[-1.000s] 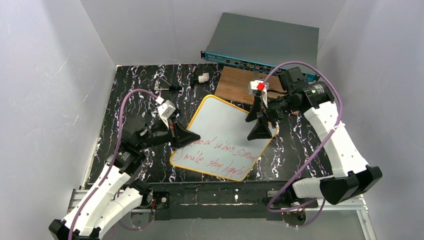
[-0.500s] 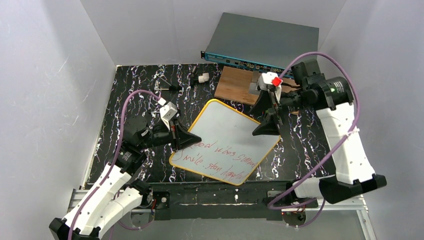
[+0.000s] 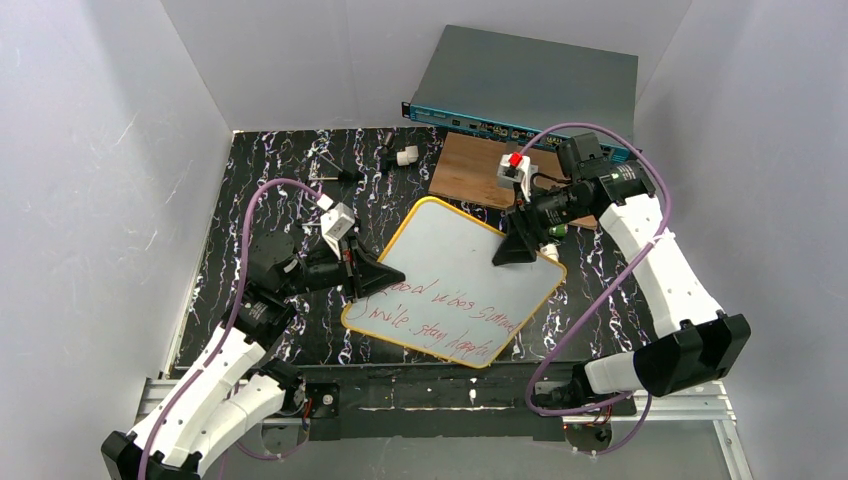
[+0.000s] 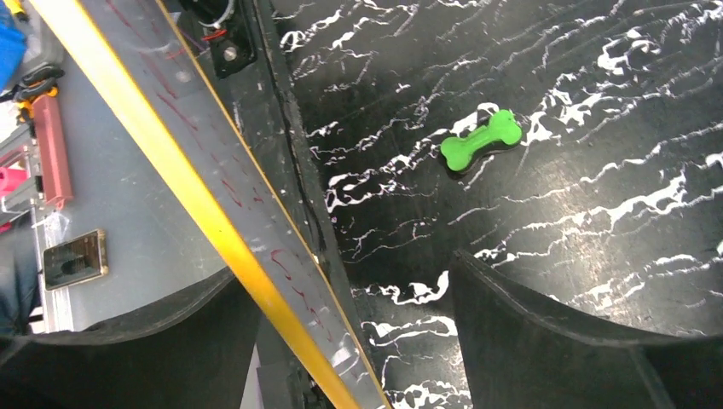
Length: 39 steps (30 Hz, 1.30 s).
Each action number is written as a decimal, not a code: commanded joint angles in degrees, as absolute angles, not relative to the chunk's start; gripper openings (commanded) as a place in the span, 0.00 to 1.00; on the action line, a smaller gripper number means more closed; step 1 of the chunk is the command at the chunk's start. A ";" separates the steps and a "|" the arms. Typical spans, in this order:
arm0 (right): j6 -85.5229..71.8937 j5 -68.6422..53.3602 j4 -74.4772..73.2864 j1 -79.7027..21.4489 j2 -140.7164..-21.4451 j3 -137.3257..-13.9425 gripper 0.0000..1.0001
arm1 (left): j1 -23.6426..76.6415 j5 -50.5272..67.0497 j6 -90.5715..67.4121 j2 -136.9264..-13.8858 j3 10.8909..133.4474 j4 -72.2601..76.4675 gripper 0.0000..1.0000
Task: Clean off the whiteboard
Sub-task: Adjust the whiteboard at the center of the board.
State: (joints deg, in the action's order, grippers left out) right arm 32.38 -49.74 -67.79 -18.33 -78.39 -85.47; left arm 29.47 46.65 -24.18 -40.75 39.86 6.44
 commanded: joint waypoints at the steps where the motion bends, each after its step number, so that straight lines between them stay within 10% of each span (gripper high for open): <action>1: 35.80 -58.70 -69.40 -18.55 -77.84 -85.39 0.79 | 29.63 48.16 -25.64 -39.80 40.48 16.26 0.00; 8: 42.07 -64.38 -74.26 -20.02 -77.62 -83.90 0.56 | 29.54 44.74 -25.86 -39.98 38.53 20.02 0.00; 13: 43.11 -64.56 -76.29 -20.56 -78.59 -85.26 0.01 | 29.37 44.09 -25.51 -40.42 38.12 20.68 0.00; 20: 33.94 -57.24 -69.59 -18.86 -78.01 -86.74 0.01 | 29.00 35.47 -23.51 -39.91 36.54 18.02 0.03; 26: 27.94 -53.87 -65.55 -10.06 -76.20 -86.82 0.01 | 28.79 24.15 -20.45 -39.74 37.30 11.70 0.60; 33: 25.46 -46.12 -63.94 -3.40 -71.65 -84.92 0.01 | 28.79 12.38 -20.85 -42.01 41.12 1.01 0.97; 39: 25.17 -39.99 -64.13 -0.63 -68.10 -83.18 0.01 | 28.98 15.79 -31.96 -49.53 39.22 0.35 0.98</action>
